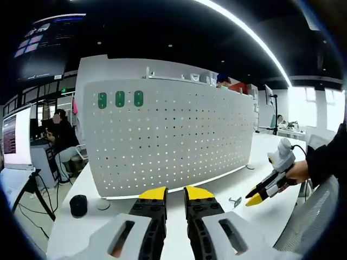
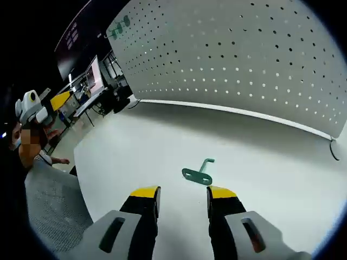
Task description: Insert the hook assembly into the mounting plate slot until the hook locks in place.
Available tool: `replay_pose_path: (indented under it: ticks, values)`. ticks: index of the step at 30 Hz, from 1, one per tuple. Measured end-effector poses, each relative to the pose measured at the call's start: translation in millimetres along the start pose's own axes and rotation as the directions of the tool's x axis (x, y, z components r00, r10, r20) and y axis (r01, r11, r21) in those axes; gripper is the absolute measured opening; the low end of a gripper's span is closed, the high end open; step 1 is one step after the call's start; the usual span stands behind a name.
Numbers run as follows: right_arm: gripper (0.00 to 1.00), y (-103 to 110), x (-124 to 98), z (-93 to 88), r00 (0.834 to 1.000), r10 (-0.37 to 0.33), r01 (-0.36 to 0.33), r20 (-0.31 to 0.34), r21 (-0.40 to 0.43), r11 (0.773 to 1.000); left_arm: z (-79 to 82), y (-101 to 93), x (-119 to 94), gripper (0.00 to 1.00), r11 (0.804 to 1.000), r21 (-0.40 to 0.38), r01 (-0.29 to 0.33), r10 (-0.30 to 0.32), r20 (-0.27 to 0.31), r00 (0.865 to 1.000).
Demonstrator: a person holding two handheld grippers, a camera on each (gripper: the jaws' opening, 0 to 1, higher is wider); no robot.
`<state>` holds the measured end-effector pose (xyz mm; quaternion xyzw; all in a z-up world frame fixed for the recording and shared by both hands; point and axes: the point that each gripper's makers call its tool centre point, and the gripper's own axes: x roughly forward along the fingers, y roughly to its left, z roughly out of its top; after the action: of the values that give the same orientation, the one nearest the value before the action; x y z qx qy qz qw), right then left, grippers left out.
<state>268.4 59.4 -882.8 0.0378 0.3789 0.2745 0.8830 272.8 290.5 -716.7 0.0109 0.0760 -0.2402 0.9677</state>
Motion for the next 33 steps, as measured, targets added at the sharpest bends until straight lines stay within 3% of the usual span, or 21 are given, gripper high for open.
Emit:
replay_pose_path:
  ticks: [6, 16, 33]
  values:
    - [0.34, 1.9, 10.1, -8.3, 0.999, 0.006, -0.007, -0.049, -0.020, 1.000, -5.0, 4.6, -4.4, 0.11, 1.000, -0.019, -0.008, 0.008, 0.002, 1.000]
    - [0.34, -2.4, 15.2, -9.2, 0.998, -0.003, 0.002, -0.065, -0.023, 1.000, -6.4, 5.5, -1.9, 0.10, 0.999, -0.035, -0.003, 0.003, 0.002, 1.000]
    - [0.35, 6.3, 37.0, 8.2, 0.998, 0.021, -0.024, -0.062, -0.051, 0.998, -10.9, 10.3, -1.8, 0.09, 0.998, -0.055, -0.008, 0.008, -0.010, 1.000]
